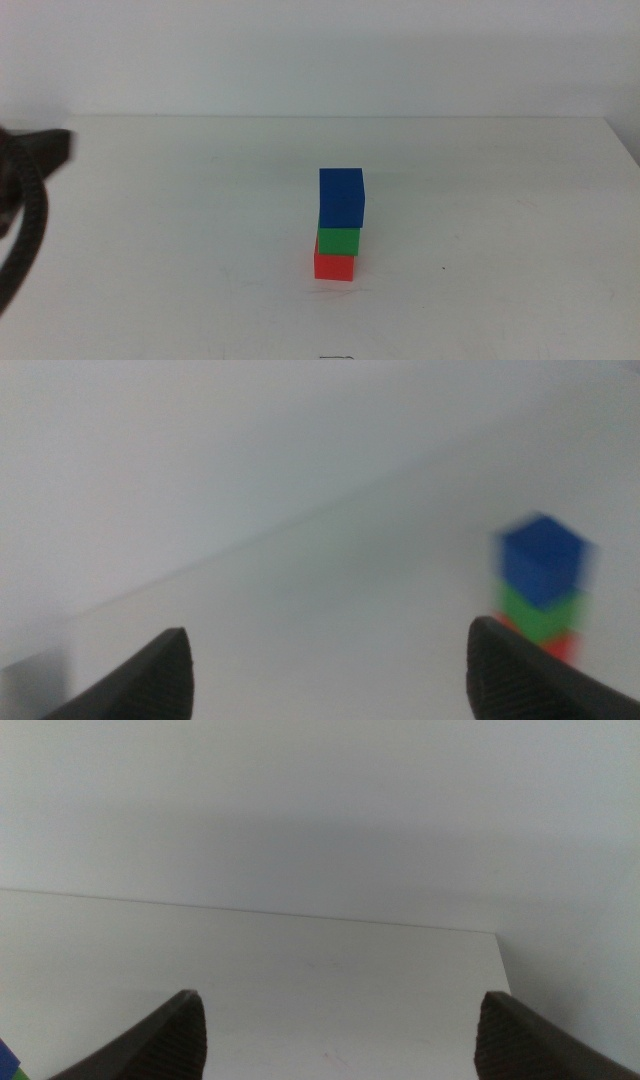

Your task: Stack red cubes first, then green, then blue cubes in a specific spot.

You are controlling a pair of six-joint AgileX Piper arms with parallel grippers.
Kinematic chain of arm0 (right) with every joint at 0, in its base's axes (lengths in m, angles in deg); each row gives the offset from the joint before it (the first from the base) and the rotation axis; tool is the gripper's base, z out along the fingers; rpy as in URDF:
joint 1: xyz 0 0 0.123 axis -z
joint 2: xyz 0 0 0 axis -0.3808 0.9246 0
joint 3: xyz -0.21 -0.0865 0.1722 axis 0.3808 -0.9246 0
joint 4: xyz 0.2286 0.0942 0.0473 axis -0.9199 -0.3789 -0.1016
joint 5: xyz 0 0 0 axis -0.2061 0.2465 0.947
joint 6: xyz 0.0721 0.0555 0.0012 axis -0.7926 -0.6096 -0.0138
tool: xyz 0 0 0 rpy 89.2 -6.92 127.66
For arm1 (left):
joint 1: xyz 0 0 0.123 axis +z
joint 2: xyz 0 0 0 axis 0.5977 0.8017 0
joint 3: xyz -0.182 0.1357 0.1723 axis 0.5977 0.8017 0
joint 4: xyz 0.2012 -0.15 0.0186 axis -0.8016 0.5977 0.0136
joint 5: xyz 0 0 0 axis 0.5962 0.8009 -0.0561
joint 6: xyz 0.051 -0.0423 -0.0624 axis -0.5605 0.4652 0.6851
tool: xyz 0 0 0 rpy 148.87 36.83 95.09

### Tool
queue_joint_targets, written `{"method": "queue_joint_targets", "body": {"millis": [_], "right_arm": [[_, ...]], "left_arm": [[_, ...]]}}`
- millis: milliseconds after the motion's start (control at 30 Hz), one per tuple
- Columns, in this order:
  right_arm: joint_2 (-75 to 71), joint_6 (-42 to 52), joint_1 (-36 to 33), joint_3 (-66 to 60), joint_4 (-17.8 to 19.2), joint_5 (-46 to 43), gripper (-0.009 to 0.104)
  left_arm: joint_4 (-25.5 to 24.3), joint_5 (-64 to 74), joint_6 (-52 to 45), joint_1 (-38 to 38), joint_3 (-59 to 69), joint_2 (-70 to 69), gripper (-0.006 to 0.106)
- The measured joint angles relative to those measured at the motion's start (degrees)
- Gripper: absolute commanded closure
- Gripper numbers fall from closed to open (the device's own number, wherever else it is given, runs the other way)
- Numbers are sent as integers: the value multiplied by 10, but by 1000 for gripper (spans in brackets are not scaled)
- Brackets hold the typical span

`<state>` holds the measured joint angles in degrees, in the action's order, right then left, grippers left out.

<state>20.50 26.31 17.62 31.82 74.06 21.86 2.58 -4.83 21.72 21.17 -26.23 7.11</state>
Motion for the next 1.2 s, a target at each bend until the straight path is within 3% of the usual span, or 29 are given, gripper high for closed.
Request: {"method": "queue_joint_targets", "body": {"millis": [200,333,567,933,1200], "right_arm": [[0,0,0,0,0,0,13],[0,0,0,0,0,0,13],[0,0,0,0,-1,0,13],[-2,0,0,-3,2,-2,13],[-125,0,0,-203,9,-152,13]], "left_arm": [[-14,-104,28,117,120,-59,7],[-19,-124,43,152,191,-104,7],[-44,-145,127,163,275,-188,7],[-45,-143,144,163,298,-215,7],[-45,-149,144,163,298,-241,7]]}}
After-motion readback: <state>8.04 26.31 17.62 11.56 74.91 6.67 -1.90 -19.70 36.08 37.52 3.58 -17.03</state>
